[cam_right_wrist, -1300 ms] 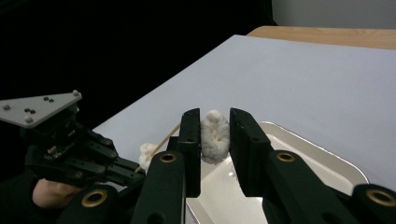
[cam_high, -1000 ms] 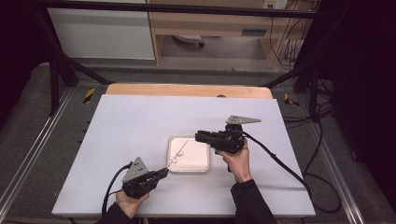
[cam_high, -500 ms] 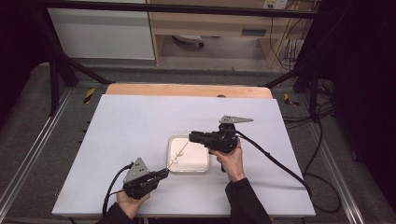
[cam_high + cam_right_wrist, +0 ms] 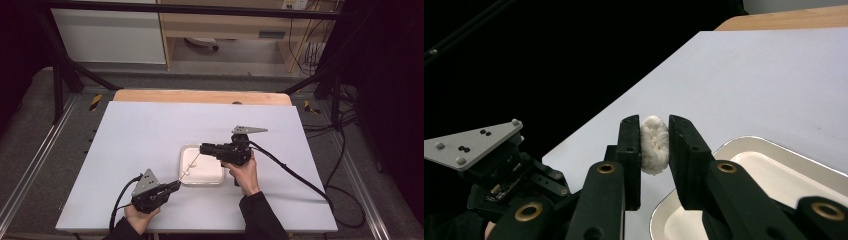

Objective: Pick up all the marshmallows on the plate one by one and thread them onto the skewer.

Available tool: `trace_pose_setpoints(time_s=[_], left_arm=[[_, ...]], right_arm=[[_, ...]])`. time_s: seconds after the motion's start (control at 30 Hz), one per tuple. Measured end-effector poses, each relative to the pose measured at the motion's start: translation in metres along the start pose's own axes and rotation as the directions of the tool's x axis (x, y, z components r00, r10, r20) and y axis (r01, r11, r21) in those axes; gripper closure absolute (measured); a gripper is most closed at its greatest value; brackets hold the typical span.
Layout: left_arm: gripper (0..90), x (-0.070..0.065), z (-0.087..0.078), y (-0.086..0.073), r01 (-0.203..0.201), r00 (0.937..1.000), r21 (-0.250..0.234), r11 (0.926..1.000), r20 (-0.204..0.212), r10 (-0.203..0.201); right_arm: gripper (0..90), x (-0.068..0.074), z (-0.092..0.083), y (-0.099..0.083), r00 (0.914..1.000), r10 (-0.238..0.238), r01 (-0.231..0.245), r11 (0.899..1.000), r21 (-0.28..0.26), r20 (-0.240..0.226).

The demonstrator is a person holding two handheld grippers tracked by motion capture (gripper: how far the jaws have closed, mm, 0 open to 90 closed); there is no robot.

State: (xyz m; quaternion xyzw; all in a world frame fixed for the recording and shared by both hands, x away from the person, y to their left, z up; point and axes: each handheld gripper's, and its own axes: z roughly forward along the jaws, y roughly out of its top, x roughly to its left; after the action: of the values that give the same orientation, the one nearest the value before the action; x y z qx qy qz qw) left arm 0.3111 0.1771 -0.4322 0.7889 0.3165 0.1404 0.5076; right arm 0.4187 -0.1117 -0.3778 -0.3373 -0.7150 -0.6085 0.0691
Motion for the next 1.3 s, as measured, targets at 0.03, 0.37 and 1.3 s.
trace_pose_setpoints(time_s=[0.03,0.37,1.3], left_arm=[[87.9,0.000,0.000,0.000,0.002,1.0000,0.000,1.0000,0.000,-0.002],[88.0,0.000,0.002,-0.002,0.010,0.9999,0.015,0.9998,-0.005,-0.010],[88.3,-0.002,0.003,-0.002,0.005,0.9997,0.035,0.9994,-0.023,-0.004]], right_arm=[[77.1,0.000,0.000,0.000,1.0000,0.005,-0.005,1.000,0.000,-0.004],[79.2,0.003,0.003,-0.005,0.9997,0.009,-0.009,1.000,-0.002,-0.023],[80.1,0.007,0.011,-0.018,0.9986,0.006,-0.005,1.000,0.003,-0.052]])
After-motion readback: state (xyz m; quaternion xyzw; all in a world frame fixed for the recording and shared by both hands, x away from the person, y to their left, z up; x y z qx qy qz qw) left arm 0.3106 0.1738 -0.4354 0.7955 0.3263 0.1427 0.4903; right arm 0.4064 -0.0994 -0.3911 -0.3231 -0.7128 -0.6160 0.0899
